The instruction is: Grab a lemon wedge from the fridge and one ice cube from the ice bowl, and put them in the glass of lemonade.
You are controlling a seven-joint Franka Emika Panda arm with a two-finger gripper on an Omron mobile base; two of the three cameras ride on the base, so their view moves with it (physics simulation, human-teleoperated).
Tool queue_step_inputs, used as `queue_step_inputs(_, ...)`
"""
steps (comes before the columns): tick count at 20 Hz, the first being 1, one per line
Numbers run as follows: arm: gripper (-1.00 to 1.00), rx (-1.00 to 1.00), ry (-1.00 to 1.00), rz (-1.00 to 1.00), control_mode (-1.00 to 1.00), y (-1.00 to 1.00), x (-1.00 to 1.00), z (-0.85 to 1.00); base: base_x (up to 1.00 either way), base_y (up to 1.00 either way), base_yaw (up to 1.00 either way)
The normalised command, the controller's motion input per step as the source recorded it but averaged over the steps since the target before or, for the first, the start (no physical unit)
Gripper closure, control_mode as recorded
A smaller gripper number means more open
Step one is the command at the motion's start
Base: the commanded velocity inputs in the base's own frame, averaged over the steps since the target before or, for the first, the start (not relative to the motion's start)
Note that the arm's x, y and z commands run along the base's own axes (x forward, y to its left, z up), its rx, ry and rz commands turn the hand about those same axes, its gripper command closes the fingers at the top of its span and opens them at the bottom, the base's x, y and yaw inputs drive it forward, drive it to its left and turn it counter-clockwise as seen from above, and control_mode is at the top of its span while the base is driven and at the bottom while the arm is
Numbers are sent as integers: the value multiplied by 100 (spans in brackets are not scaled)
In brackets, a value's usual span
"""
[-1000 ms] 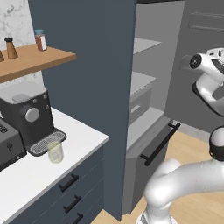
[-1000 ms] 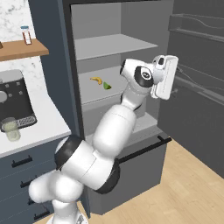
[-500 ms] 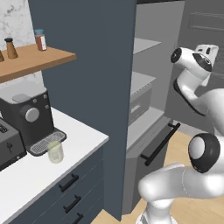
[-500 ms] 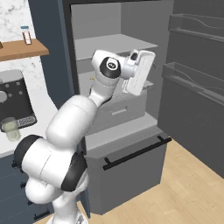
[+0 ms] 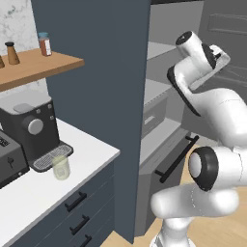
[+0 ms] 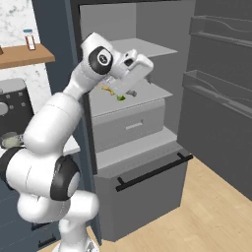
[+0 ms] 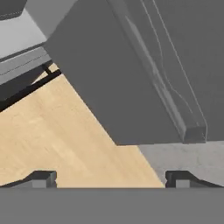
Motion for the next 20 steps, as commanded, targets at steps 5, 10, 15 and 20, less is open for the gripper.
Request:
queue_step_inputs(5,-100,51,-67,-8,-100,28,-75,-2,0,0,0)
queue_step_inputs(10,-100,44,-55,-8,-100,55,-46,-7,0,0,0)
queue_step_inputs(15,-100,26,-15,-1,-100,93,-27,-26,0,0,0)
queue_step_inputs(20,-100,12,3,2,-100,45,-51,4,0,0,0)
